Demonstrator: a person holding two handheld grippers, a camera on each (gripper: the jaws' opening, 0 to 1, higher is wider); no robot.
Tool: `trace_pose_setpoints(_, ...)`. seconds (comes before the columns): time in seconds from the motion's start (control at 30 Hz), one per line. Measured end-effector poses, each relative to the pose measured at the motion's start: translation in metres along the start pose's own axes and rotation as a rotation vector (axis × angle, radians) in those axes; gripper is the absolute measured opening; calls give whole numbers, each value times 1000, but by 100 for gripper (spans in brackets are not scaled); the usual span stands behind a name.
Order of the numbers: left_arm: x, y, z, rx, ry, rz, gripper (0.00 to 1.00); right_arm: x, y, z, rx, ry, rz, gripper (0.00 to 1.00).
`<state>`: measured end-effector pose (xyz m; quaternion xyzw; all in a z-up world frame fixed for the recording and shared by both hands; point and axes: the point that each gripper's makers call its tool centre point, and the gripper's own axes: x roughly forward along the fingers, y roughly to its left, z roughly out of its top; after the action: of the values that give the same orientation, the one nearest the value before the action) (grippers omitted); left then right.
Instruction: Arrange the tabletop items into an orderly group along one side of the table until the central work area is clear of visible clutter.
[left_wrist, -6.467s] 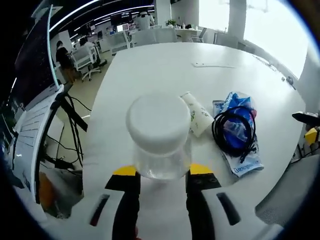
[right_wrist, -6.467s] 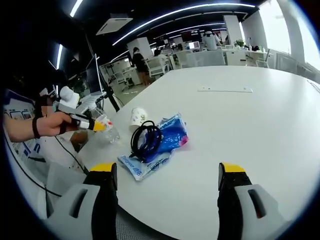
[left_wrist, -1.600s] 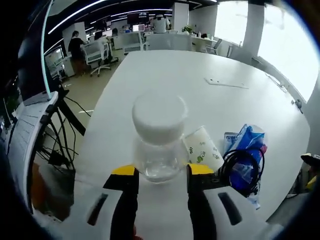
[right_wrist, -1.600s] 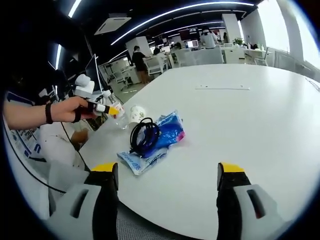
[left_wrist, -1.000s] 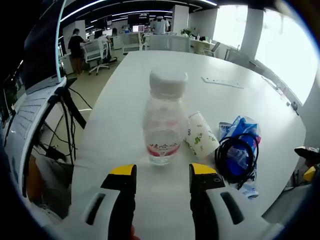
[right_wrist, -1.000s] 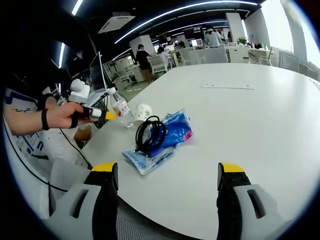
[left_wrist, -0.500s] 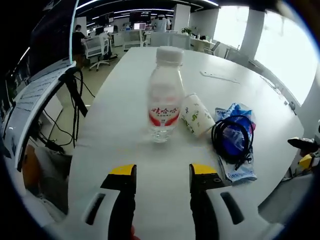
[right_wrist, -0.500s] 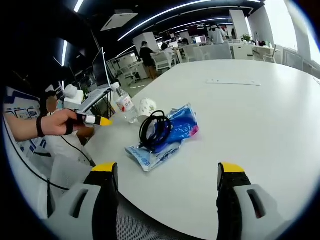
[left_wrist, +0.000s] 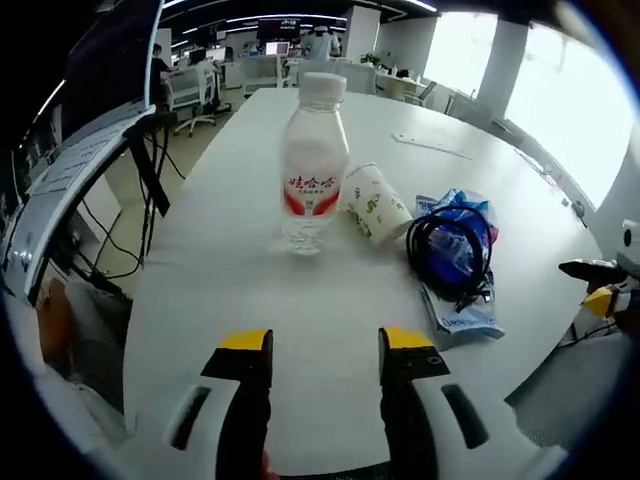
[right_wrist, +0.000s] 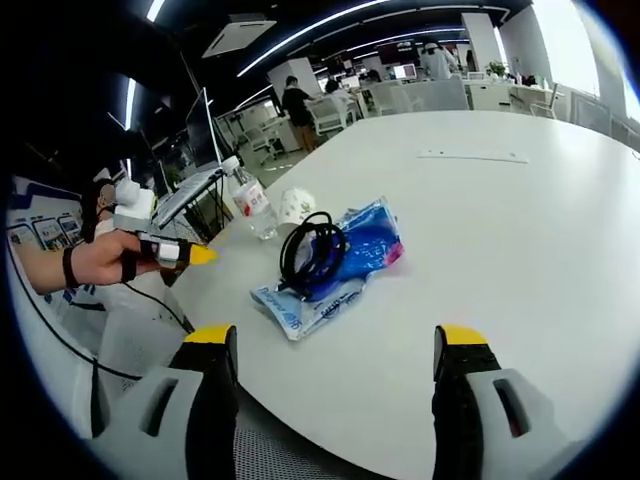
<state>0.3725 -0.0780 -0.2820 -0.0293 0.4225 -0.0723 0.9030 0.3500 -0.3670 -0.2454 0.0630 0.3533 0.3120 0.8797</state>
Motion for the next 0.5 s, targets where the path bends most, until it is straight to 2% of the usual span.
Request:
trace_pose_setpoints(0.13, -2, -6, -5, 11, -3, -7, 43, 5, -1, 3, 18, -8, 12, 80)
trace_pose_setpoints(0.3, -3, -8, -7, -49, -15, -2, 43, 12, 0, 7, 16, 0, 30, 80)
trace_pose_setpoints(0.5, -6, -14, 5, -52, -62, -13, 44, 21, 0, 19, -9, 10, 53, 80)
